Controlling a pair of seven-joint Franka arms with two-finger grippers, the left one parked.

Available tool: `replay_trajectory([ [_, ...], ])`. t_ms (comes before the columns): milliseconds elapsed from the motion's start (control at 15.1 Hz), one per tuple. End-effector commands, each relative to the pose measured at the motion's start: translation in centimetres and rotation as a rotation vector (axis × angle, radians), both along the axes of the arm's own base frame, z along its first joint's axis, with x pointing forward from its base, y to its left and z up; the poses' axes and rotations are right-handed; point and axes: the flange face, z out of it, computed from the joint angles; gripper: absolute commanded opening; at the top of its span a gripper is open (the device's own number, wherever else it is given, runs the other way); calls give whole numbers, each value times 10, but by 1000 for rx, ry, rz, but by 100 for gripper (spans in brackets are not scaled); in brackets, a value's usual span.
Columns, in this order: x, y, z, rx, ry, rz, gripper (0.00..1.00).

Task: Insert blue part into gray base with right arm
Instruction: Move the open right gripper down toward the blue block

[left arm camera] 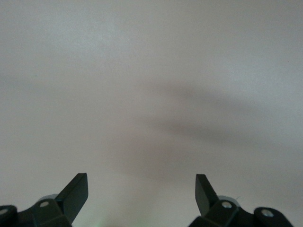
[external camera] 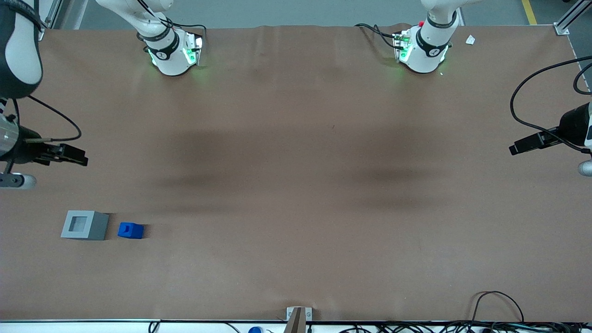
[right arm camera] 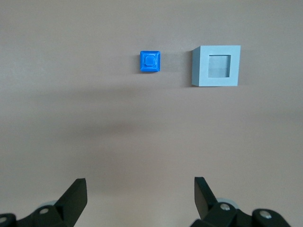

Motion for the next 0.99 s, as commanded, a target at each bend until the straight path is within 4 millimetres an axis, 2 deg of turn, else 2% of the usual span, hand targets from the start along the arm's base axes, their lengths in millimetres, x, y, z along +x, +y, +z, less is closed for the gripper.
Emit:
replay_trajectory([
  [0, 9, -11, -28, 1, -3, -25, 100],
  [331, 28, -15, -89, 9, -37, -32, 100],
  [861, 52, -17, -153, 18, -62, -35, 100],
  [927, 56, -18, -166, 24, -67, -40, 100],
])
